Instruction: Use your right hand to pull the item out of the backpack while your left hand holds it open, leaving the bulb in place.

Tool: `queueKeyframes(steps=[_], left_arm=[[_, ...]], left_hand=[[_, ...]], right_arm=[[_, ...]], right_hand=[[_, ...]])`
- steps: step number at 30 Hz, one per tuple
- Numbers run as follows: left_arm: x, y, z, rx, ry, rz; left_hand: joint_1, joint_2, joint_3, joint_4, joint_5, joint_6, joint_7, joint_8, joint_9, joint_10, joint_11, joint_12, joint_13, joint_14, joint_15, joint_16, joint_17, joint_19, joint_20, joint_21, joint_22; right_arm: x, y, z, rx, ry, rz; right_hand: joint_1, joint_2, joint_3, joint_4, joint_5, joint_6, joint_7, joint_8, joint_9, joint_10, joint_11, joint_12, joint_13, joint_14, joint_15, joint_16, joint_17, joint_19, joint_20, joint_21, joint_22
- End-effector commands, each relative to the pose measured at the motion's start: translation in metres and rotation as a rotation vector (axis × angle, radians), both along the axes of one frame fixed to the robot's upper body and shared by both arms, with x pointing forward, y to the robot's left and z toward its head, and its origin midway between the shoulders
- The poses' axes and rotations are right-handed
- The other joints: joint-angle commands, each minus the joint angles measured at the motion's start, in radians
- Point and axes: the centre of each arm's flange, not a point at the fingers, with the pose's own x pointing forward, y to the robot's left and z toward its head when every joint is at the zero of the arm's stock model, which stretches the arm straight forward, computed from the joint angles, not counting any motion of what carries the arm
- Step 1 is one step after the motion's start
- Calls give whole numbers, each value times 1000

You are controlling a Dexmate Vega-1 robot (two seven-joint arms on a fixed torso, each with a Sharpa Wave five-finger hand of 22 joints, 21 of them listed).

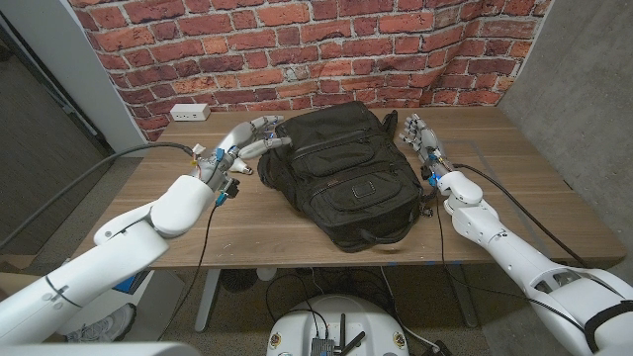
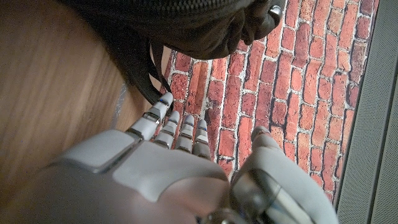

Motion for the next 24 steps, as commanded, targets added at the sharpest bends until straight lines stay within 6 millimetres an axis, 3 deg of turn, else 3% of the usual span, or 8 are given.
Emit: queueKeyframes(steps=[1,19,24], left_arm=[[-21,-18,-2,111,-50,17],[-44,-43,-16,303,-156,96],[-44,-51,-22,309,-164,77]], left_hand=[[22,-4,6,-1,1,4,-1,-1,1,11,2,2,2,9,-103,2,0,11,-103,2,3],[110,-26,-1,1,4,43,-24,1,4,49,-18,-3,2,43,-135,1,0,35,-132,1,4],[147,-37,-9,3,4,70,-33,5,4,75,-36,-2,1,62,-152,0,0,52,-138,3,5]], right_arm=[[-5,3,-2,-6,-9,4],[-2,1,-2,-6,-15,14],[-1,3,-2,-5,-14,19]], right_hand=[[1,6,3,-8,2,9,-4,1,4,7,0,5,1,6,-1,6,1,8,-5,5,2],[-2,8,3,-11,2,9,-4,1,4,7,-1,4,1,5,-3,7,-1,8,-5,5,2],[-2,9,3,-12,2,9,-5,0,4,8,-1,4,1,5,-3,7,-2,8,-4,5,2]])
